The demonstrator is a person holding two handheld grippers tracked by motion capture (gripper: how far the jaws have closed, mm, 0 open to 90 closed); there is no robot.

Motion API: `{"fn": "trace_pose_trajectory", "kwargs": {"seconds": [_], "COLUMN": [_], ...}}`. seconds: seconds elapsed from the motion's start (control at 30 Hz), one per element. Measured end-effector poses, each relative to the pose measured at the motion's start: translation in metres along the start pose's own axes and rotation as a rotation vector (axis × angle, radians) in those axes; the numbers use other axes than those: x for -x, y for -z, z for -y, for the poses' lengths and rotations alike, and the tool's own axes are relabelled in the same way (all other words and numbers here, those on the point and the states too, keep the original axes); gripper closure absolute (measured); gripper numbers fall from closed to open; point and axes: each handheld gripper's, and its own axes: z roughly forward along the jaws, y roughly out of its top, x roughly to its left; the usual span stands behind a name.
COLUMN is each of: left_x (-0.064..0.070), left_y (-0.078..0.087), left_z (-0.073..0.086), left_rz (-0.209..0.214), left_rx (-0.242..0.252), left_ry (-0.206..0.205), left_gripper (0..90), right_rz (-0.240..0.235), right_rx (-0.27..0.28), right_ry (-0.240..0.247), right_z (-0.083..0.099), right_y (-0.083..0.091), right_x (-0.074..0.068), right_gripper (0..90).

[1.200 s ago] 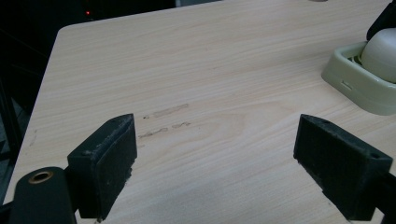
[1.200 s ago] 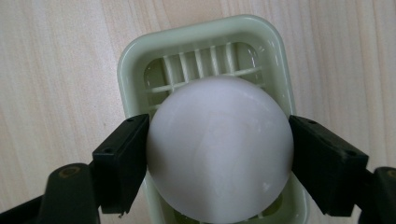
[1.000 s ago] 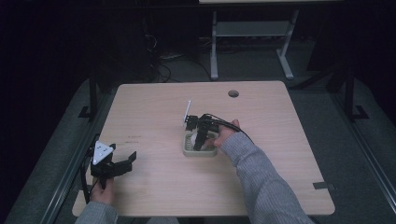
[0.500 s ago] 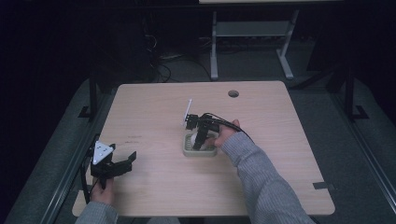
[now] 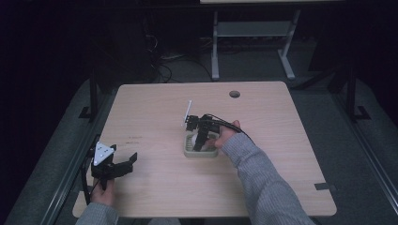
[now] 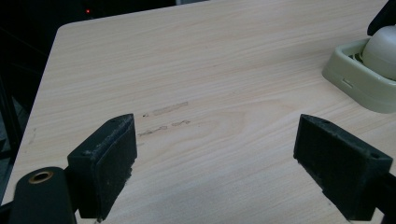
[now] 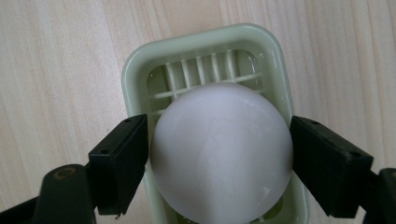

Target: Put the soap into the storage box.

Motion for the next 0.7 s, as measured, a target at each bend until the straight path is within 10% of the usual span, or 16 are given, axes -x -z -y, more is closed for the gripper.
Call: {"fn": "trace_pose_trajectory", "kwargs": {"seconds": [0.7], "left_x": [-0.0002], "left_y": [0.0014], "left_z": [0.0003], "left_rz": [0.001], "left_rx": [0.001], "left_ry": [0.004], "left_gripper": [12.9], "right_rz": [0.006], "right_rx": [0.006], "right_ry": [-0.007], "right_z": [0.0015], "right_y": [0.0061], "right_x": [-0.0020], "right_gripper": [19.4]}}
